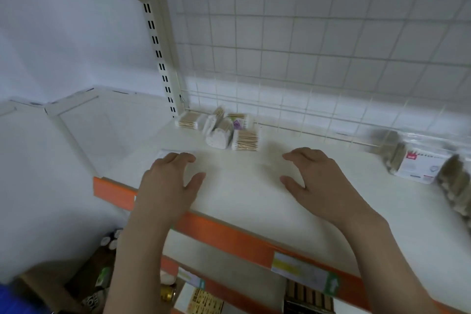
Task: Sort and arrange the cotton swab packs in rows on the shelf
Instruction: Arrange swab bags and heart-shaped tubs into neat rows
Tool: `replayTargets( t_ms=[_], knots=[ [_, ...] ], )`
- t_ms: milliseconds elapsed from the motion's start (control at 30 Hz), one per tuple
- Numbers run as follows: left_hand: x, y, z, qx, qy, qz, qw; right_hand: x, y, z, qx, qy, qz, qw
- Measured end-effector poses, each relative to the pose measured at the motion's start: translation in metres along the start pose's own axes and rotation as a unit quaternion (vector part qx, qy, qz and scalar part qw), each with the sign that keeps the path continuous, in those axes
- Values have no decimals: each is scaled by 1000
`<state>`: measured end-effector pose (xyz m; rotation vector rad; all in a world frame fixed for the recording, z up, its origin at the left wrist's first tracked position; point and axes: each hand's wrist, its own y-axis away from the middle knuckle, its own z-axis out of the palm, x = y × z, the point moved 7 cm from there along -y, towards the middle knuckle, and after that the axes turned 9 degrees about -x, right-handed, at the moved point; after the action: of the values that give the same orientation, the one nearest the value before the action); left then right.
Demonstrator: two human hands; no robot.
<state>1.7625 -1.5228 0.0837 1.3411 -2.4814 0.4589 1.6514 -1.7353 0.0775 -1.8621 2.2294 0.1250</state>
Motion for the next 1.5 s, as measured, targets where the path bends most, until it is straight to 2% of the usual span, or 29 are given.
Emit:
replayTargets(
  t_ms=[100, 333, 533, 633, 700, 900, 1100, 1233, 1367, 1500],
  knots=[
    [-23, -23, -7, -10, 4, -25, 1000, 1, -39, -3, -22, 24, -10, 999],
    [-87, -75, 2, -138, -62, -133, 980, 9, -122, 21, -113, 44, 20, 992],
    [-118, -90, 13, -211, -56, -162, 963, 31, -158, 41, -168, 25, 115, 979],
    [-125, -91, 20, -231, -33, -168, 958, 40, -159, 53, -187, -43, 159, 968],
    [-127, -93, 26, -237, -18, -163, 958, 42, -159, 58, -172, -78, 178, 966],
    [-122, -97, 32, -226, 49, -123, 965, 40, -157, 63, -143, -63, 227, 961],
    [-112, -101, 28, -202, 91, -70, 973, 36, -149, 64, -62, -209, 237, 947],
    [-97, -100, 23, -178, 109, -20, 978, 34, -135, 61, 6, -267, 237, 934],
    [-70, -96, 17, -150, 130, 50, 979, 28, -112, 47, 59, -259, 222, 938],
    [-39, -92, 14, -126, 160, 109, 973, 23, -81, 30, 75, -220, 203, 951]
  ],
)
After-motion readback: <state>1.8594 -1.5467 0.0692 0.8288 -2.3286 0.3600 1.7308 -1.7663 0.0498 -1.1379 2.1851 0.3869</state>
